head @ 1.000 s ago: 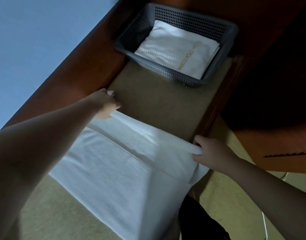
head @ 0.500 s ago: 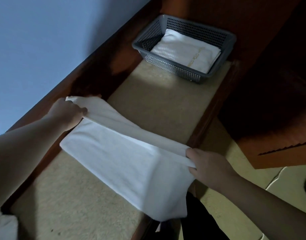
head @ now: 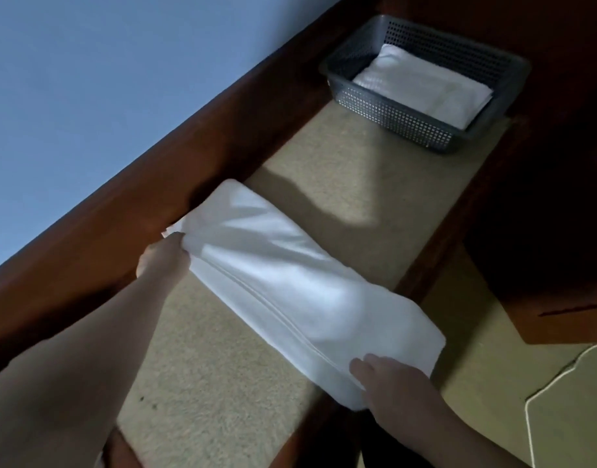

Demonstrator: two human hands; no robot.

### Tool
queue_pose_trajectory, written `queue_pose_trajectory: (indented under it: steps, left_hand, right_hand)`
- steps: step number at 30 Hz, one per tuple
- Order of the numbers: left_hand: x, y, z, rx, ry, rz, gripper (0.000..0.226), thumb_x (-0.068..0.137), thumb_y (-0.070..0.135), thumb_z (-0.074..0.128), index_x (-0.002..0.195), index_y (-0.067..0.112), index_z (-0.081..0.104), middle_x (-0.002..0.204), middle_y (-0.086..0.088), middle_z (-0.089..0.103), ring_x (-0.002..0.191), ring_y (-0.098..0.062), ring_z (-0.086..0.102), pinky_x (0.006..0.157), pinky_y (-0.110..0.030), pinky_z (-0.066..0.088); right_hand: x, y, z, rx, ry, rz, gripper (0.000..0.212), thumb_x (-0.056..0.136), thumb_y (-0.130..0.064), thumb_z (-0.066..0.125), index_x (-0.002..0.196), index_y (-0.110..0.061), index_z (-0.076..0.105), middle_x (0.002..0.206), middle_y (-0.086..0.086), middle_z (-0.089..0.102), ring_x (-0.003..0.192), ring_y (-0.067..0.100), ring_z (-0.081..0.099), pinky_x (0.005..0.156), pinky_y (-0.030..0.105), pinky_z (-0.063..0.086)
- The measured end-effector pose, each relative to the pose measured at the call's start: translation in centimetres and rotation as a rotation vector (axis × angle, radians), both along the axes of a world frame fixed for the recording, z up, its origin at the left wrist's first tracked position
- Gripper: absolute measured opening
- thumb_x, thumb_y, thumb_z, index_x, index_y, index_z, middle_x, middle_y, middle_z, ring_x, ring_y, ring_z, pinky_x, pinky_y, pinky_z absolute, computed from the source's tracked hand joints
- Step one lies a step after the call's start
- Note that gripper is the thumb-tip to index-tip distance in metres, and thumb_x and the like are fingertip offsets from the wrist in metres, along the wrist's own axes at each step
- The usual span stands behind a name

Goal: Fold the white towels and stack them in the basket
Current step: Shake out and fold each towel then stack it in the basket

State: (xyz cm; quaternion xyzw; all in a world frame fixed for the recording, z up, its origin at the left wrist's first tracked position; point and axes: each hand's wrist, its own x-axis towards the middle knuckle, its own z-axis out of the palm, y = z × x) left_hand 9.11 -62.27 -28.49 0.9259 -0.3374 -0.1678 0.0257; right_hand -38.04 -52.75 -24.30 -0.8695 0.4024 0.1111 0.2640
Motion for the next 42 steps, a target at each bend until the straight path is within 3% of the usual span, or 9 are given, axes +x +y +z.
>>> queue_pose_trajectory:
  steps: [5,9,12,15,18,22,26,38,42]
  left_hand:
    - [-1.6,-0.3,-0.4,-0.718,0.844,0.749,0.042,0.089,-0.005,0.045,0.115,0.016,0.07,0.108,-0.012,0.075,0.092,-0.029,0.075,0.072,-0.043,0.064]
    - [-1.9,-1.1,0.5,-0.924,1.045,0.915,0.023,0.088,0.008,0.059,0.108,0.008,0.07,0.102,-0.013,0.078,0.098,-0.034,0.076,0.073,-0.047,0.064]
    - [-1.7,-3.0,0.7,-0.918,1.043,0.978,0.045,0.087,0.038,0.084,0.12,0.013,0.067,0.105,-0.011,0.077,0.093,-0.031,0.078,0.074,-0.046,0.065]
    - [-1.7,-4.3,1.0,-0.923,0.927,0.947,0.038,0.098,0.022,0.07,0.134,0.014,0.06,0.131,-0.01,0.068,0.122,-0.026,0.067,0.09,-0.032,0.062]
    - [-0.6,-4.1,1.3,-0.931,0.977,0.848,0.046,0.104,0.022,0.058,0.148,0.012,0.052,0.152,-0.01,0.055,0.125,-0.019,0.064,0.067,-0.017,0.059]
    - [-1.5,-3.0,0.3,-0.889,0.988,0.991,0.037,0.087,0.025,0.083,0.121,0.023,0.068,0.118,-0.001,0.075,0.094,-0.017,0.074,0.068,-0.034,0.064]
    - [-3.9,-2.6,0.3,-0.674,1.004,0.91,0.043,0.091,0.034,0.079,0.126,0.032,0.055,0.106,0.014,0.062,0.089,-0.005,0.061,0.055,-0.025,0.053]
    - [-4.3,-0.4,-1.3,-0.607,1.078,0.867,0.036,0.088,0.031,0.083,0.118,0.026,0.062,0.117,0.002,0.072,0.101,-0.016,0.07,0.071,-0.035,0.059]
    - [-5.1,0.9,-1.8,-0.597,1.035,0.81,0.023,0.09,0.017,0.082,0.107,0.019,0.066,0.111,-0.004,0.074,0.094,-0.019,0.073,0.06,-0.035,0.06]
  right_hand:
    - [0.6,0.6,-2.0,0.027,-0.005,-0.01,0.014,0.104,-0.019,0.045,0.11,-0.032,0.048,0.102,-0.01,0.053,0.088,0.01,0.053,0.07,0.026,0.05]
    - [0.2,1.4,-1.9,0.035,-0.042,-0.052,0.015,0.105,-0.022,0.047,0.115,-0.033,0.049,0.106,-0.011,0.052,0.091,0.01,0.053,0.073,0.025,0.052]
    - [-0.4,2.1,-1.3,0.012,-0.064,-0.073,0.02,0.103,-0.025,0.057,0.119,-0.037,0.051,0.106,-0.015,0.054,0.09,0.008,0.057,0.073,0.024,0.057]
    - [-1.4,3.1,-1.0,-0.064,-0.149,-0.11,0.03,0.086,-0.02,0.077,0.108,-0.033,0.06,0.092,-0.014,0.055,0.074,0.007,0.057,0.053,0.021,0.054]
    - [-2.0,4.2,-1.2,-0.151,-0.251,-0.062,0.031,0.081,-0.012,0.076,0.107,-0.025,0.064,0.088,-0.006,0.055,0.069,0.01,0.055,0.049,0.026,0.052]
    - [-2.6,5.5,-3.7,-0.135,-0.158,0.007,0.049,0.074,-0.014,0.084,0.116,-0.025,0.062,0.092,-0.007,0.053,0.072,0.009,0.054,0.051,0.023,0.049]
    - [-2.3,5.8,-4.2,-0.118,-0.163,0.005,0.043,0.075,-0.015,0.082,0.113,-0.025,0.064,0.093,-0.007,0.052,0.073,0.009,0.054,0.052,0.024,0.05]
    - [-2.2,6.7,-3.1,-0.1,-0.294,0.01,0.026,0.087,-0.022,0.065,0.112,-0.026,0.065,0.091,-0.008,0.056,0.071,0.007,0.058,0.053,0.021,0.052]
    - [-2.9,6.4,-3.8,-0.047,-0.248,-0.018,0.029,0.091,-0.026,0.061,0.119,-0.033,0.058,0.097,-0.011,0.054,0.077,0.008,0.059,0.055,0.023,0.055]
